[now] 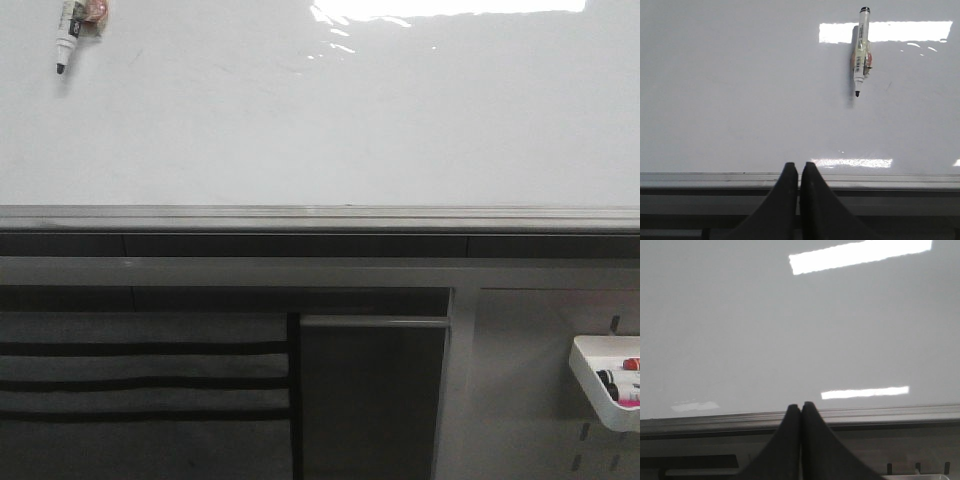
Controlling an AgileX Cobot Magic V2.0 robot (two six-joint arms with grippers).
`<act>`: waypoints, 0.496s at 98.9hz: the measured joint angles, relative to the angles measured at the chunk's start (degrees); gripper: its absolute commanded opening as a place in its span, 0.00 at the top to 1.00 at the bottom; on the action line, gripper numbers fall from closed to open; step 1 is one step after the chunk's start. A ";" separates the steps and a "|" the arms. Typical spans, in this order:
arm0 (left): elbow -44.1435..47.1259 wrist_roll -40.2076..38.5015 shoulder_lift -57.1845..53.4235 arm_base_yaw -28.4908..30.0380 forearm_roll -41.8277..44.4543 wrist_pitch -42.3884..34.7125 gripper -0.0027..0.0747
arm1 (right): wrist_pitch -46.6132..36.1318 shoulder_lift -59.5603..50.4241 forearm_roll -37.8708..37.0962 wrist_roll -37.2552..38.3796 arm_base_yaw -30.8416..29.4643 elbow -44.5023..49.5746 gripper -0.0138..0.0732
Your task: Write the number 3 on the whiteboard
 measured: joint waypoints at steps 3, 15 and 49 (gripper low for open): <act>0.00 0.00 0.00 0.00 0.00 0.00 0.99 | 0.00 0.00 0.00 0.00 0.00 0.00 0.92; 0.00 0.00 0.00 0.00 0.00 -0.25 0.99 | -0.68 0.00 0.00 0.00 0.00 0.00 0.92; -9.08 0.00 0.00 0.00 -3.29 4.05 0.99 | 11.28 0.22 1.36 -0.24 0.00 -10.66 0.92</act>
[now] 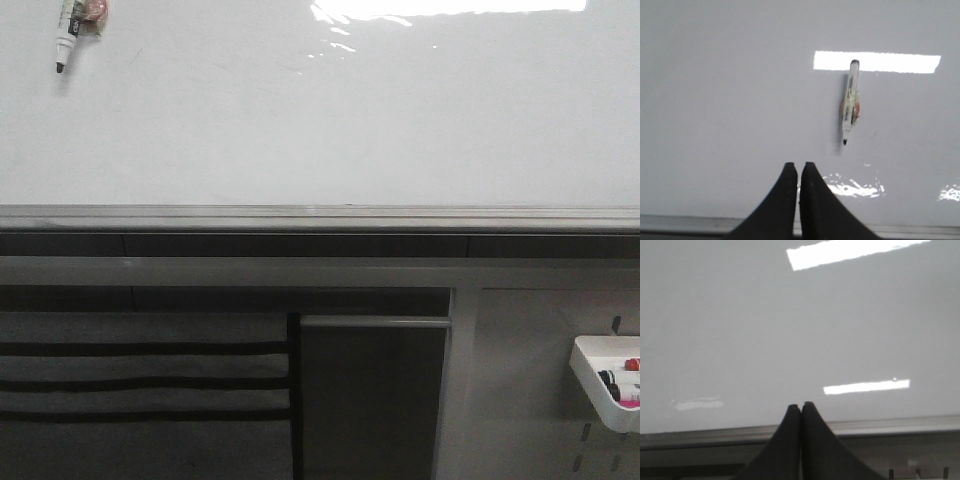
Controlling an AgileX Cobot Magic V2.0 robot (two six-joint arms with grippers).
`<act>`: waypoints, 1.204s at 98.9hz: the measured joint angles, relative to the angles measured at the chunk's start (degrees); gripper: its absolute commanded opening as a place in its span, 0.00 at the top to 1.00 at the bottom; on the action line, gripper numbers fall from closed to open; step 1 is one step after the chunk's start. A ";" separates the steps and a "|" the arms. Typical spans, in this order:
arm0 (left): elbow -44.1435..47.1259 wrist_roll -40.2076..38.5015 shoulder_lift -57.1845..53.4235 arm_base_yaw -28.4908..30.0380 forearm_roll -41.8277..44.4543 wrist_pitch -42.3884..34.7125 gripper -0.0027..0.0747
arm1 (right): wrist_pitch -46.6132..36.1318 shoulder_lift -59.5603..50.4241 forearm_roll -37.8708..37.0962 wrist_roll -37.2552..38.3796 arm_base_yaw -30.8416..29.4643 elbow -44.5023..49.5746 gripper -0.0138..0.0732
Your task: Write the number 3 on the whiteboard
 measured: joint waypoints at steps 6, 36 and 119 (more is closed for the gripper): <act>-3.67 0.00 0.13 0.00 0.00 3.06 0.99 | 2.00 1.29 -0.57 -0.52 0.00 -2.92 0.92; -19.22 0.00 10.19 0.00 3.63 14.92 0.99 | 5.00 11.01 -2.97 -1.15 0.00 -15.81 0.92; -19.68 0.32 12.94 0.10 6.00 13.96 0.28 | 4.88 11.87 -3.18 -1.37 0.00 -16.15 0.27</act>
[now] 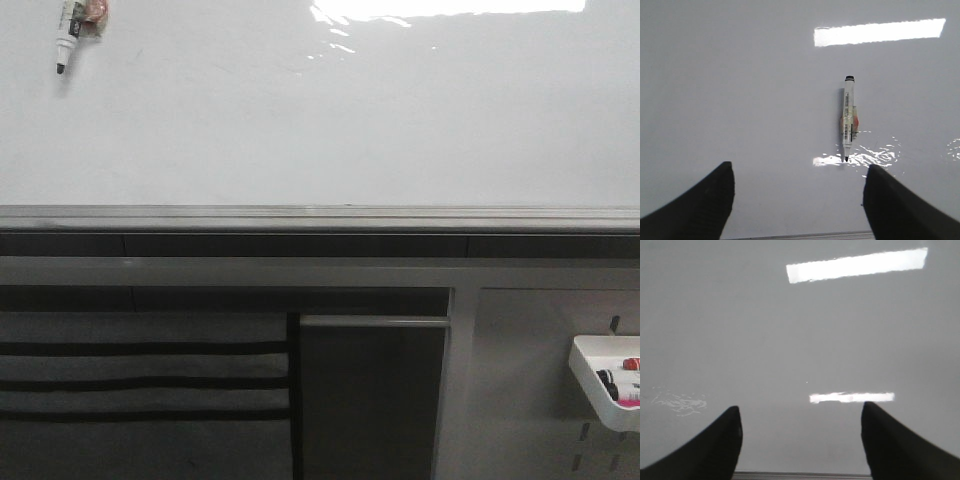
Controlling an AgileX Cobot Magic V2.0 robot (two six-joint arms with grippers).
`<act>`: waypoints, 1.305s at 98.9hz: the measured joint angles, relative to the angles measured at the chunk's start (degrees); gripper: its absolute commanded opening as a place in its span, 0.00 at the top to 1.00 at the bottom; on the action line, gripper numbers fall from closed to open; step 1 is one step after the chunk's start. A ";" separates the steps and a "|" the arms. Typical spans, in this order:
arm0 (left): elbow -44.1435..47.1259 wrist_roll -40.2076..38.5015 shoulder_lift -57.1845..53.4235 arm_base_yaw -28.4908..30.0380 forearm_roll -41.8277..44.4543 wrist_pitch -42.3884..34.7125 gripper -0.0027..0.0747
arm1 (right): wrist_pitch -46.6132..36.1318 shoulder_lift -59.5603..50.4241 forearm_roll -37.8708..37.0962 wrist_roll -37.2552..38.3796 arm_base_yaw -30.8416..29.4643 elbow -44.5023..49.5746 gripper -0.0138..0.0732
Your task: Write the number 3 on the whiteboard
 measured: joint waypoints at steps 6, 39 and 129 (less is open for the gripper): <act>0.00 0.00 0.00 0.00 -0.01 0.00 0.30 | 0.00 0.00 0.00 0.00 0.00 0.00 0.27; 0.00 0.00 0.00 0.10 -0.55 0.00 0.41 | 0.00 0.00 0.13 0.00 0.00 0.00 0.27; -12.84 5.60 39.29 -9.45 -1.80 -4.24 0.49 | 20.63 24.44 16.26 -19.86 13.47 -14.04 0.27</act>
